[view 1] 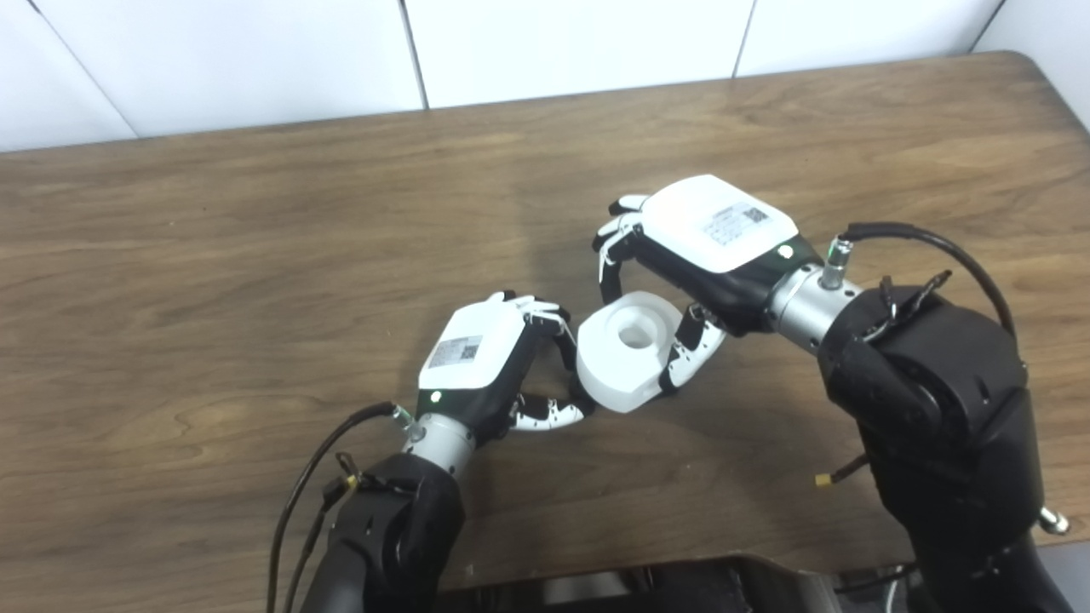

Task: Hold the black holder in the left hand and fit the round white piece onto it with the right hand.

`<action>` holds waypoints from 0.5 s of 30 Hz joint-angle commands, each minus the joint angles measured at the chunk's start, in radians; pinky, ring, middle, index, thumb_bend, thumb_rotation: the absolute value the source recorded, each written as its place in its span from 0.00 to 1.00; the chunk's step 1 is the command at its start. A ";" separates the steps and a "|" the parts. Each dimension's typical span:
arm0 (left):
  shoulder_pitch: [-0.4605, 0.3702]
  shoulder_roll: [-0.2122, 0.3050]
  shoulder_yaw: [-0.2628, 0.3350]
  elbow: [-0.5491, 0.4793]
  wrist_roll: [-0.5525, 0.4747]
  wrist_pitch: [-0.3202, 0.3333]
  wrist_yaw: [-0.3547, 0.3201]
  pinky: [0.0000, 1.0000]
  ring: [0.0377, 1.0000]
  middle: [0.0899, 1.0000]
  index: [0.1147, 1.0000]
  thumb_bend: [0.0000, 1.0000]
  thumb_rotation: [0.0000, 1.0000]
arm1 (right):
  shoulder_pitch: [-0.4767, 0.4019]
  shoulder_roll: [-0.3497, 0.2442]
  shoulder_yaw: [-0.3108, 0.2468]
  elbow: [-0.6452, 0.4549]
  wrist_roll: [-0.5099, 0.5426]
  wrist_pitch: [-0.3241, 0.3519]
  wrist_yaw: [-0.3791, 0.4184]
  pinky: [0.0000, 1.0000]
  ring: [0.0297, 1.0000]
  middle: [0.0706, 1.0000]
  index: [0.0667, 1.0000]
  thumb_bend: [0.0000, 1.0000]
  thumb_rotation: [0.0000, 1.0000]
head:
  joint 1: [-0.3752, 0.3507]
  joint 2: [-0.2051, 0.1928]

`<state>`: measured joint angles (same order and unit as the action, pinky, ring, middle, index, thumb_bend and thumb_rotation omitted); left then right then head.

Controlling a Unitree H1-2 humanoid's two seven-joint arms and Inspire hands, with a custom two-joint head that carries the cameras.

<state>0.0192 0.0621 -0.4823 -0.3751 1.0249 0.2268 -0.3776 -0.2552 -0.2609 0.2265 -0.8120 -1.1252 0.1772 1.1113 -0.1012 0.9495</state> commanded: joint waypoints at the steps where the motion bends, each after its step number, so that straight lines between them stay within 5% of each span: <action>1: -0.020 -0.013 0.001 -0.034 0.004 -0.009 0.008 0.95 0.87 0.79 0.42 0.52 0.06 | 0.010 0.001 0.001 -0.009 -0.012 -0.030 0.006 0.79 0.92 0.80 0.44 0.53 0.13 | -0.005 0.001; 15: -0.021 -0.012 0.003 -0.031 0.000 -0.007 0.004 0.95 0.87 0.79 0.42 0.52 0.06 | 0.019 0.010 -0.010 -0.019 -0.027 -0.054 0.021 0.82 0.92 0.80 0.45 0.53 0.14 | -0.007 -0.001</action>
<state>0.0191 0.0622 -0.4797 -0.3753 1.0234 0.2268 -0.3778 -0.2370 -0.2491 0.2148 -0.8268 -1.1394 0.1488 1.1070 -0.1074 0.9480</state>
